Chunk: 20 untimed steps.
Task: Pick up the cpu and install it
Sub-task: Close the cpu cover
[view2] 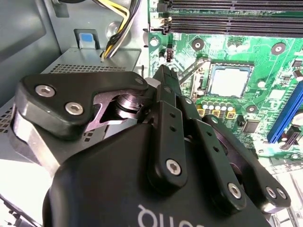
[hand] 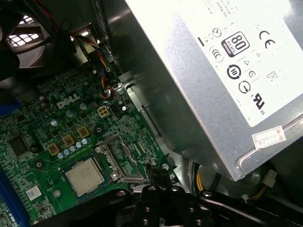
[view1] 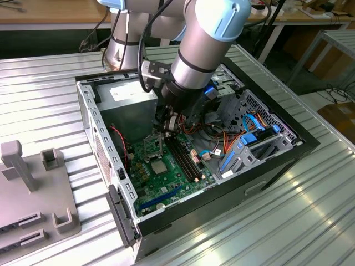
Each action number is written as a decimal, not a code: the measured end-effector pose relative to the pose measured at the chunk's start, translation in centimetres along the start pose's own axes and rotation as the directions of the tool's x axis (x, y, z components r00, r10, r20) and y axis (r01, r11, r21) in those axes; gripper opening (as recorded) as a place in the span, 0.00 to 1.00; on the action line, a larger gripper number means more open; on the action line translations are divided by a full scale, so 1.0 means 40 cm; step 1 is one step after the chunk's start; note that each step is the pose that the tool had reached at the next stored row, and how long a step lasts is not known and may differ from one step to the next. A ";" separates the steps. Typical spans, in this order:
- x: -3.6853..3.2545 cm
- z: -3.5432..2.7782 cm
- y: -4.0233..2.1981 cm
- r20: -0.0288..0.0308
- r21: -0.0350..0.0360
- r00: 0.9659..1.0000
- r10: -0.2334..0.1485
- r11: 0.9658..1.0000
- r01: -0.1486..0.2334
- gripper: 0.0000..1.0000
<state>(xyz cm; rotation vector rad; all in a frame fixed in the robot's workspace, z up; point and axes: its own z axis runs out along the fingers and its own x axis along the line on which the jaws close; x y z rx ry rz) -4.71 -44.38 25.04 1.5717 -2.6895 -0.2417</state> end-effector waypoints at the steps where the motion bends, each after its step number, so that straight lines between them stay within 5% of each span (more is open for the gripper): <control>1: 0.000 -0.001 0.000 0.000 0.000 1.000 0.000 1.000 0.000 0.11; 20: 0.001 -0.009 0.001 -0.003 0.000 1.000 -0.012 1.000 0.012 0.11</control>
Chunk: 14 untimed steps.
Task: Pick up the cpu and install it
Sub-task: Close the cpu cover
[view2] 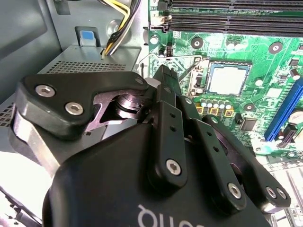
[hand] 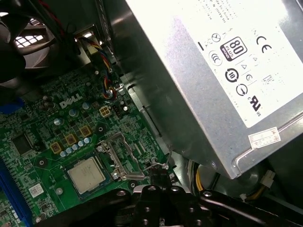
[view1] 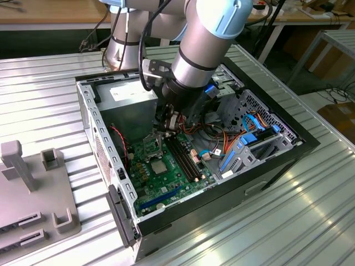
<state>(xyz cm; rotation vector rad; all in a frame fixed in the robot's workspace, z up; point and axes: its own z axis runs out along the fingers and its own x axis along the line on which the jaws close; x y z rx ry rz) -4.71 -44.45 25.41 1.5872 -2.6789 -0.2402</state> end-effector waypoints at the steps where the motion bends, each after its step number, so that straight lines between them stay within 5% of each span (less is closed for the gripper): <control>1: 0.001 0.000 0.000 -0.001 0.000 1.000 -0.002 1.000 0.002 0.11; 14: 0.019 -0.002 -0.005 -0.006 -0.001 1.000 -0.027 1.000 0.027 0.11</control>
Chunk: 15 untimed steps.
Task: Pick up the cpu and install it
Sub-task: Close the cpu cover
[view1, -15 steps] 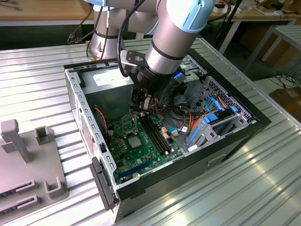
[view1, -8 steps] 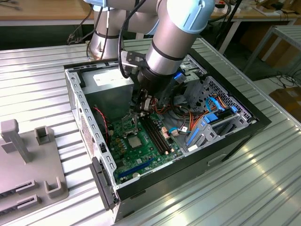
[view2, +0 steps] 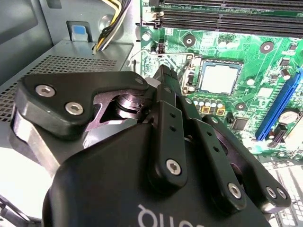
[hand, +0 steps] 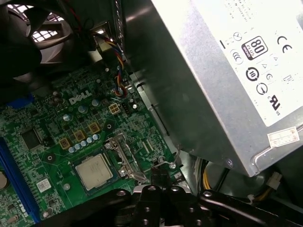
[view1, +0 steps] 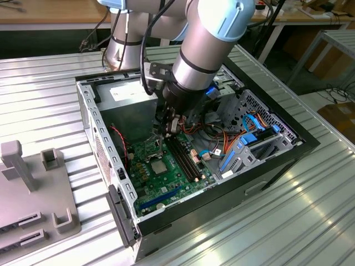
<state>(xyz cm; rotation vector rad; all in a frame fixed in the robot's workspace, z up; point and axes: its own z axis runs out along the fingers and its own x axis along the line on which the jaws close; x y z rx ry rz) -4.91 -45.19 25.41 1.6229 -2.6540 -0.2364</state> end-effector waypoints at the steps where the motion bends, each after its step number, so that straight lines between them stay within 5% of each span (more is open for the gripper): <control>1: 0.001 0.000 0.000 0.000 0.000 1.000 -0.001 1.000 0.001 0.11; 15: 0.008 -0.001 -0.003 -0.002 -0.001 1.000 -0.011 1.000 0.011 0.11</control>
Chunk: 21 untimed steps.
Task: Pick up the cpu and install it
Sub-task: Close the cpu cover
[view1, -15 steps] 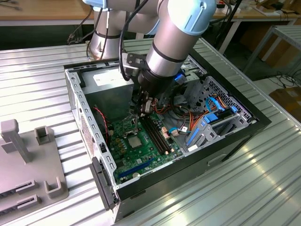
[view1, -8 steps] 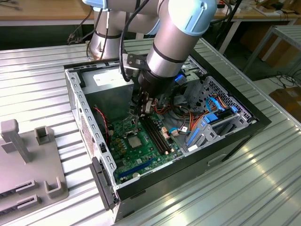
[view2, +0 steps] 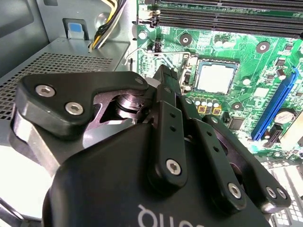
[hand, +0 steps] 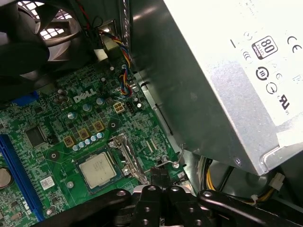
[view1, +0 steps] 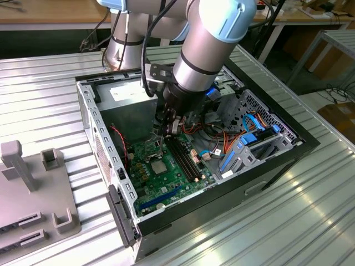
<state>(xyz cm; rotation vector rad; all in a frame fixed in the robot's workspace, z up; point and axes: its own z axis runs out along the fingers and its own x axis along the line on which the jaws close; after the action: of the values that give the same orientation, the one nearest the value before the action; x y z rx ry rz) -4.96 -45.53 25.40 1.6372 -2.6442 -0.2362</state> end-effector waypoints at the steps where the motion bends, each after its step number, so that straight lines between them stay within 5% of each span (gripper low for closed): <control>1: 0.001 0.000 -0.001 0.000 0.000 1.000 0.000 1.000 0.000 0.11; 21: 0.029 -0.004 -0.015 0.000 0.000 1.000 0.000 1.000 0.000 0.11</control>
<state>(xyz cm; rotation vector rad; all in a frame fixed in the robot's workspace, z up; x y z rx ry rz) -4.96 -46.85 25.41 1.6373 -2.6441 -0.2361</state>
